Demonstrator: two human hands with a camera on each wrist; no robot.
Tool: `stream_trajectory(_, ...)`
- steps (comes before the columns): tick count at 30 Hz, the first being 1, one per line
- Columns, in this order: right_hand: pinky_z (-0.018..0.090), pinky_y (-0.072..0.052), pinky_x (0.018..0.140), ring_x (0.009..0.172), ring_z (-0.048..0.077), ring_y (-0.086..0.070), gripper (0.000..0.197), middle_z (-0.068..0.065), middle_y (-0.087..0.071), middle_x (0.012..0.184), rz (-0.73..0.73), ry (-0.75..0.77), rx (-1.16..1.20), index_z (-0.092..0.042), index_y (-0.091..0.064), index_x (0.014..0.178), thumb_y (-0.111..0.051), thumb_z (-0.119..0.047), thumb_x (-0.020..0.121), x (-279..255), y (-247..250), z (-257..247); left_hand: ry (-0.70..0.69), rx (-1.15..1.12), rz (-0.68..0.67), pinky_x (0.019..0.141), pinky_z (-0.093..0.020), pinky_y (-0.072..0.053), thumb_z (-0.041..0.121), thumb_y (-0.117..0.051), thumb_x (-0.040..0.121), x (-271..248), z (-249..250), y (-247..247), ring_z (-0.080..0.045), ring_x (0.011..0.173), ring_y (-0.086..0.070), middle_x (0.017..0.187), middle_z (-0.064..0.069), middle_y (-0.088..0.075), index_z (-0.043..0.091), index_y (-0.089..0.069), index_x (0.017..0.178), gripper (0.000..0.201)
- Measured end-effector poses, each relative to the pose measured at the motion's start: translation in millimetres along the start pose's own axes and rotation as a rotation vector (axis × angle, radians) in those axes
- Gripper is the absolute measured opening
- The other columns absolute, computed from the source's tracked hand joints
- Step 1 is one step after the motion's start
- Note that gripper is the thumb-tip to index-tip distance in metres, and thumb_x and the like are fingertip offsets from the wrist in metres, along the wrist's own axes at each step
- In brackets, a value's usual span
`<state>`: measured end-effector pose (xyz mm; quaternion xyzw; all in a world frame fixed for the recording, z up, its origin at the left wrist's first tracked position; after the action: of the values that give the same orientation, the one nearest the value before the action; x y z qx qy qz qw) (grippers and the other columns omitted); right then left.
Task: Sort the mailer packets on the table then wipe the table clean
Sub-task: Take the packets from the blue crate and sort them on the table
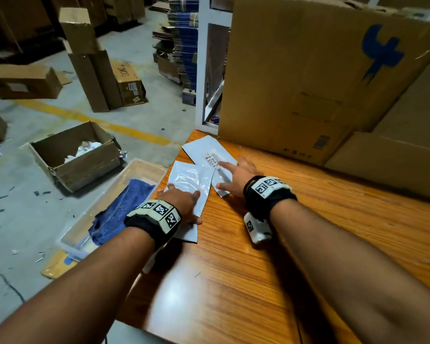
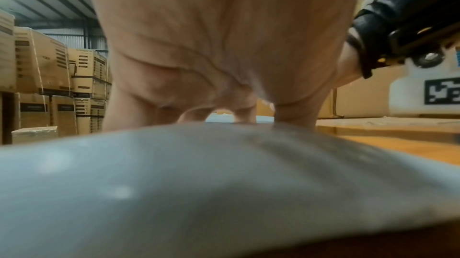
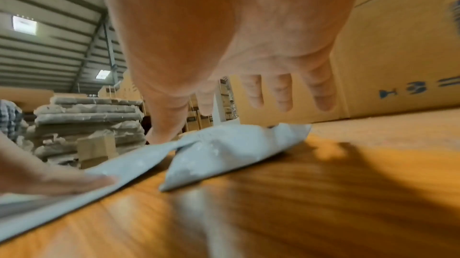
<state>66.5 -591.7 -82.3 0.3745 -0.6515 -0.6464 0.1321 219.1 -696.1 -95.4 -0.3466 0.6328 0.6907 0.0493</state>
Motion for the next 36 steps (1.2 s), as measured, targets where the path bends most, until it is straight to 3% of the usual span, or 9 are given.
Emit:
stream_trajectory(3, 0.055, -0.03, 0.11, 0.137, 0.043, -0.023, 0.07, 0.01, -0.016, 0.156, -0.1, -0.017, -0.06, -0.05, -0.024, 0.144, -0.054, -0.066, 0.083, 11.7, -13.8, 4.0, 0.003, 0.012, -0.024, 0.108, -0.062, -0.024, 0.061, -0.055, 0.085, 0.7, -0.4, 3.1, -0.047, 0.141, -0.011, 0.147, -0.008, -0.042, 0.028, -0.009, 0.151, 0.087)
stream_trajectory(7, 0.044, -0.04, 0.102, 0.127, 0.036, -0.04, 0.067, 0.012, -0.033, 0.144, -0.068, -0.021, -0.087, -0.041, -0.032, 0.144, -0.057, -0.06, 0.085, 6.1, -12.9, 20.3, 0.009, 0.014, -0.011, 0.106, -0.062, -0.028, 0.063, -0.057, 0.083, 3.9, -1.6, 1.4, -0.047, 0.14, -0.014, 0.145, -0.01, -0.044, 0.03, -0.01, 0.151, 0.089)
stream_trajectory(11, 0.039, -0.048, 0.09, 0.112, 0.031, -0.051, 0.07, 0.009, -0.044, 0.128, -0.107, -0.047, -0.172, -0.041, -0.036, 0.139, -0.061, -0.065, 0.079, -19.0, -20.0, 49.5, 0.007, 0.011, 0.015, 0.107, -0.061, -0.027, 0.062, -0.056, 0.084, 6.3, -3.6, -1.2, -0.045, 0.14, -0.015, 0.143, -0.009, -0.046, 0.03, -0.009, 0.152, 0.089)
stream_trajectory(17, 0.04, -0.046, 0.095, 0.112, 0.034, -0.053, 0.083, 0.012, -0.046, 0.127, -0.188, -0.05, -0.177, -0.041, -0.042, 0.137, -0.075, -0.065, 0.065, -29.3, -0.1, 60.6, 0.003, 0.027, 0.015, 0.106, -0.06, -0.029, 0.064, -0.055, 0.083, 8.8, -4.4, -1.7, -0.045, 0.138, -0.018, 0.144, -0.009, -0.045, 0.03, -0.01, 0.151, 0.088)
stream_trajectory(23, 0.052, -0.04, 0.102, 0.131, 0.04, -0.037, 0.105, 0.015, -0.029, 0.146, -0.162, -0.111, -0.106, -0.051, -0.011, 0.147, -0.069, -0.074, 0.062, -10.4, 4.8, 37.0, 0.004, 0.011, 0.022, 0.107, -0.061, -0.026, 0.062, -0.055, 0.084, 5.4, -3.2, -2.0, -0.046, 0.139, -0.017, 0.142, -0.008, -0.047, 0.029, -0.014, 0.149, 0.084)
stream_trajectory(27, 0.047, -0.039, 0.103, 0.127, 0.042, -0.039, 0.086, 0.013, -0.035, 0.142, -0.137, -0.13, -0.113, -0.05, -0.026, 0.143, -0.074, -0.058, 0.072, -12.8, -6.1, 31.5, 0.005, -0.043, 0.036, 0.108, -0.063, -0.024, 0.058, -0.058, 0.084, 4.2, -3.0, -1.0, -0.045, 0.14, -0.015, 0.142, -0.007, -0.047, 0.031, -0.017, 0.149, 0.081)
stream_trajectory(30, 0.043, -0.045, 0.097, 0.118, 0.037, -0.05, 0.063, 0.01, -0.047, 0.131, -0.076, -0.104, -0.072, -0.051, -0.041, 0.132, -0.073, -0.044, 0.078, -20.0, -10.2, 34.2, 0.011, -0.064, 0.037, 0.104, -0.059, -0.033, 0.053, -0.063, 0.082, 2.9, -4.6, -0.2, -0.043, 0.136, -0.026, 0.137, -0.008, -0.051, 0.032, -0.03, 0.142, 0.071)
stream_trajectory(33, 0.04, -0.048, 0.094, 0.112, 0.034, -0.055, 0.054, 0.008, -0.052, 0.126, -0.036, -0.11, -0.028, -0.05, -0.046, 0.128, -0.069, -0.038, 0.081, -34.1, -14.4, 43.2, 0.015, -0.122, 0.165, 0.098, -0.047, -0.045, 0.039, -0.06, 0.083, -0.8, -5.1, 2.0, -0.035, 0.121, -0.049, 0.126, -0.007, -0.058, 0.03, -0.053, 0.124, 0.043)
stream_trajectory(36, 0.033, -0.048, 0.093, 0.114, 0.03, -0.056, 0.056, 0.007, -0.055, 0.129, 0.06, -0.13, 0.092, -0.046, -0.046, 0.134, -0.067, -0.035, 0.083, -51.9, -12.8, 62.3, 0.034, -0.21, 0.3, 0.093, -0.038, -0.048, 0.029, -0.048, 0.091, -5.4, 2.4, 6.9, -0.032, 0.112, -0.059, 0.125, -0.009, -0.06, 0.028, -0.059, 0.121, 0.032)
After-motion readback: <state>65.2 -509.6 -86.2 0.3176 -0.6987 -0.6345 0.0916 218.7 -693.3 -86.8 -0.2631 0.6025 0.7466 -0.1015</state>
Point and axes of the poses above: each hand's wrist, its own x-axis towards the middle knuckle, its own y-axis out of the back of the hand, z = x × y, the point moved 2 cm from there along x, towards the middle knuckle
